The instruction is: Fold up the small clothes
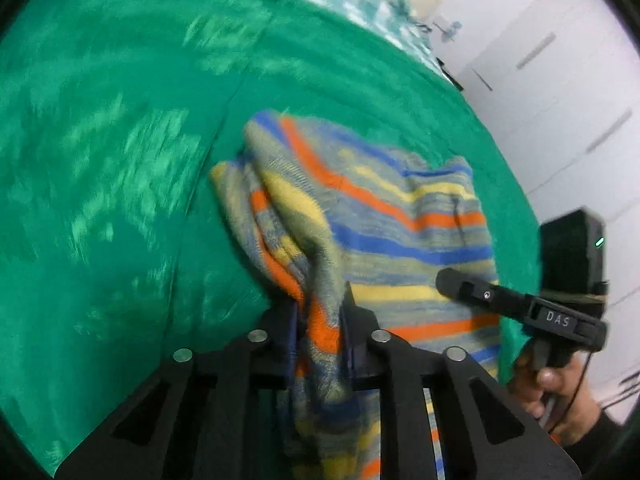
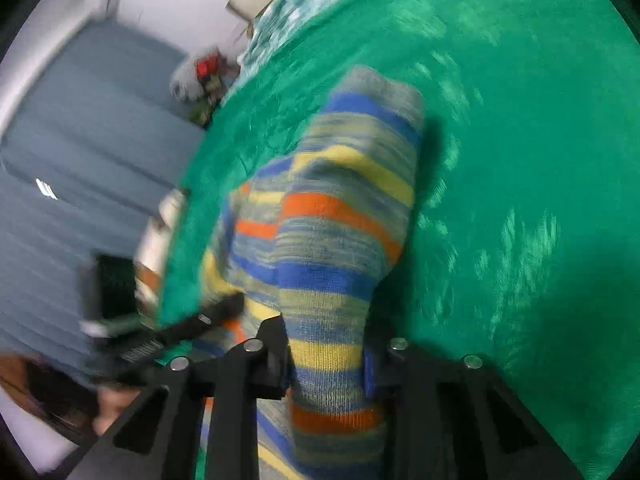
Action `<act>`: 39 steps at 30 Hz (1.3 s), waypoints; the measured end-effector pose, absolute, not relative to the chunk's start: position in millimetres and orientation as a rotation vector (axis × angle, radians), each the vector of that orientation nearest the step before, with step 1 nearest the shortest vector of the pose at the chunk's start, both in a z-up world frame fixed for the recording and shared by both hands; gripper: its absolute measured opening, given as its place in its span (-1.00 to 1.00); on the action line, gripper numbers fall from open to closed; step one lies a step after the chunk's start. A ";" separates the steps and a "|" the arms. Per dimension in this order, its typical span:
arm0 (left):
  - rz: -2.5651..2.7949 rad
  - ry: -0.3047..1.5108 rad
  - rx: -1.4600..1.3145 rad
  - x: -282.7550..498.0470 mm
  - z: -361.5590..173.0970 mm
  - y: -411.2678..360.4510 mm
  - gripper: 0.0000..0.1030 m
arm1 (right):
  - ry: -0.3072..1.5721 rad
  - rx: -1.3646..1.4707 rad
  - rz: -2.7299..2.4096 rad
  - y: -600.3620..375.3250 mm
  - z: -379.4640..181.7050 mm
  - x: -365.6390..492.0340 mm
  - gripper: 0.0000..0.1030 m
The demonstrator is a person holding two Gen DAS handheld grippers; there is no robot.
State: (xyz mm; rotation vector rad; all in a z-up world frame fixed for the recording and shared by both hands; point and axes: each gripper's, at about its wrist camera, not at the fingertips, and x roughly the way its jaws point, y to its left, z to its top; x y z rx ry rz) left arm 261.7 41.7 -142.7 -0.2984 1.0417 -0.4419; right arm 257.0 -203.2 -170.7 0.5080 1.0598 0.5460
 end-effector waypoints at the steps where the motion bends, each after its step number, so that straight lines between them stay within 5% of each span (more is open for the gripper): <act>1: -0.462 1.005 -0.281 255.7 -125.5 36.8 -0.70 | 1.026 0.479 0.542 -203.3 -154.9 252.0 -0.59; 7: -0.556 0.897 -0.241 237.1 -63.7 6.3 -0.66 | 0.867 0.442 0.513 -227.1 -74.5 213.6 -0.60; 8: -0.545 0.905 -0.220 239.7 -64.5 -3.0 -0.58 | 0.871 0.437 0.489 -232.8 -70.5 214.8 -0.60; 9: -0.517 0.931 -0.196 243.1 -70.0 -9.8 -0.29 | 0.881 0.435 0.461 -238.0 -71.7 214.7 -0.56; 10: -0.447 0.975 -0.134 247.2 -83.3 -18.6 0.13 | 0.910 0.421 0.401 -246.5 -77.3 216.6 -0.34; 11: -0.390 0.993 -0.088 247.4 -90.2 -20.6 0.24 | 0.938 0.398 0.345 -254.9 -82.1 217.9 -0.08; 12: -0.320 1.003 -0.036 243.0 -96.7 -21.4 0.26 | 0.986 0.344 0.228 -263.5 -90.6 215.9 0.52; 13: -0.270 0.996 0.009 232.8 -100.5 -18.9 0.31 | 1.004 0.315 0.159 -269.8 -94.6 210.5 0.69; 17: -0.084 0.865 0.214 167.0 -88.6 -19.3 0.88 | 1.021 0.209 0.067 -283.9 -92.0 158.4 0.69; 21: 0.000 0.791 0.181 103.6 -58.0 -20.7 0.98 | 1.002 0.165 0.025 -278.7 -73.0 100.3 0.69; 25: 0.070 0.862 0.146 78.2 -42.7 -15.4 0.98 | 0.984 0.160 -0.016 -258.8 -54.0 52.0 0.91; 39: 0.032 0.947 0.086 45.3 -20.8 -14.2 0.97 | 0.953 0.076 -0.057 -232.4 -26.7 -11.3 0.91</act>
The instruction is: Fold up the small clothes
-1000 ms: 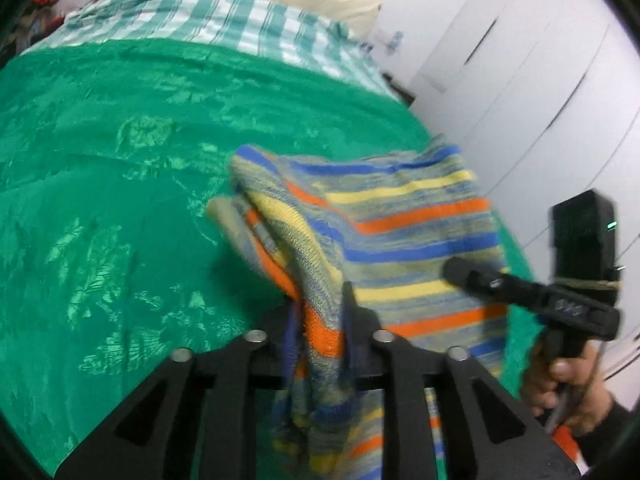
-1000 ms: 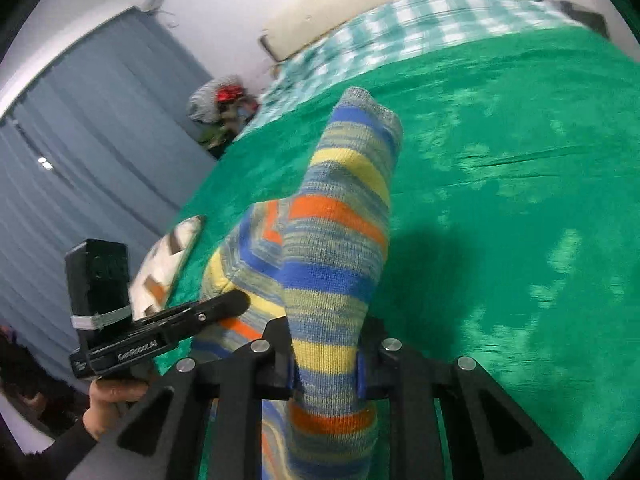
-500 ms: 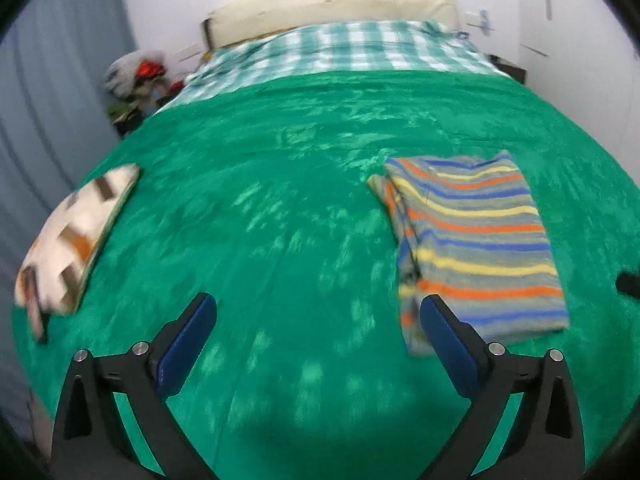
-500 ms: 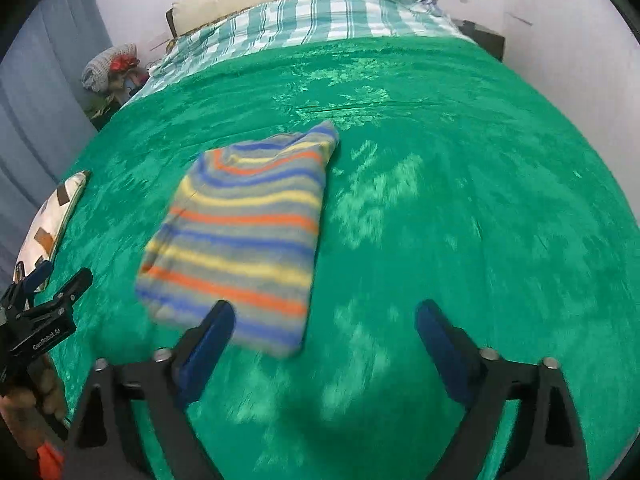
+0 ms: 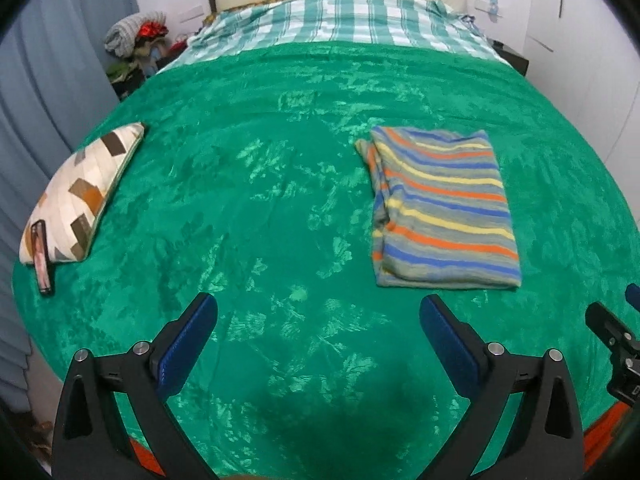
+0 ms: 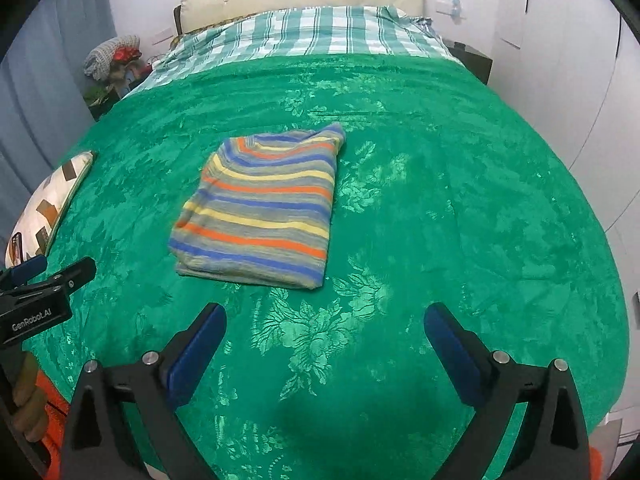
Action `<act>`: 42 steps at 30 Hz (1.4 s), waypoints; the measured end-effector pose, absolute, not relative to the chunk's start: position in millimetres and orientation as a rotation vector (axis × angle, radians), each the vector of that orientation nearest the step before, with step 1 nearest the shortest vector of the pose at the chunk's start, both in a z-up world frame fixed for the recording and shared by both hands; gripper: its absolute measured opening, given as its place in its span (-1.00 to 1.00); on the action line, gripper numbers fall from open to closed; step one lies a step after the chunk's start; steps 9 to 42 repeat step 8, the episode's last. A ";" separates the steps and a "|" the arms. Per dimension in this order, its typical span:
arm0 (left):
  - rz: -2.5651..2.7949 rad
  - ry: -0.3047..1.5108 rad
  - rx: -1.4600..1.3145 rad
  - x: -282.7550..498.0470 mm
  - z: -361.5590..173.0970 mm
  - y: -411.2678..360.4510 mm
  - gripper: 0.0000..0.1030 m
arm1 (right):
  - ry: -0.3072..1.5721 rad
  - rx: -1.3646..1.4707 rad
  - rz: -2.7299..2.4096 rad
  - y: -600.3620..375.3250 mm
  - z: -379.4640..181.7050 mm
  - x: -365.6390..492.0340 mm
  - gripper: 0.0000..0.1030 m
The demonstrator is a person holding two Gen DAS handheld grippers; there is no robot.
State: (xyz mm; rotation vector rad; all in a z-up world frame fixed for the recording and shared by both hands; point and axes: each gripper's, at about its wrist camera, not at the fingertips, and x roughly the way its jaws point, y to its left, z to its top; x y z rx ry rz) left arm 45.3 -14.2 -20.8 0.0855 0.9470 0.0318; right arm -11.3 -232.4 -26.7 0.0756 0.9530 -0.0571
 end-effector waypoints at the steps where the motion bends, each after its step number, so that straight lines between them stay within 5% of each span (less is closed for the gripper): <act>1: 0.033 0.937 0.079 43.2 -18.4 -13.8 0.97 | 0.949 0.075 -0.059 -232.8 -25.0 -12.7 0.91; 42: 0.011 0.882 0.081 32.9 -5.1 -17.3 0.97 | 0.922 0.079 -0.049 -230.5 -17.2 -14.0 0.91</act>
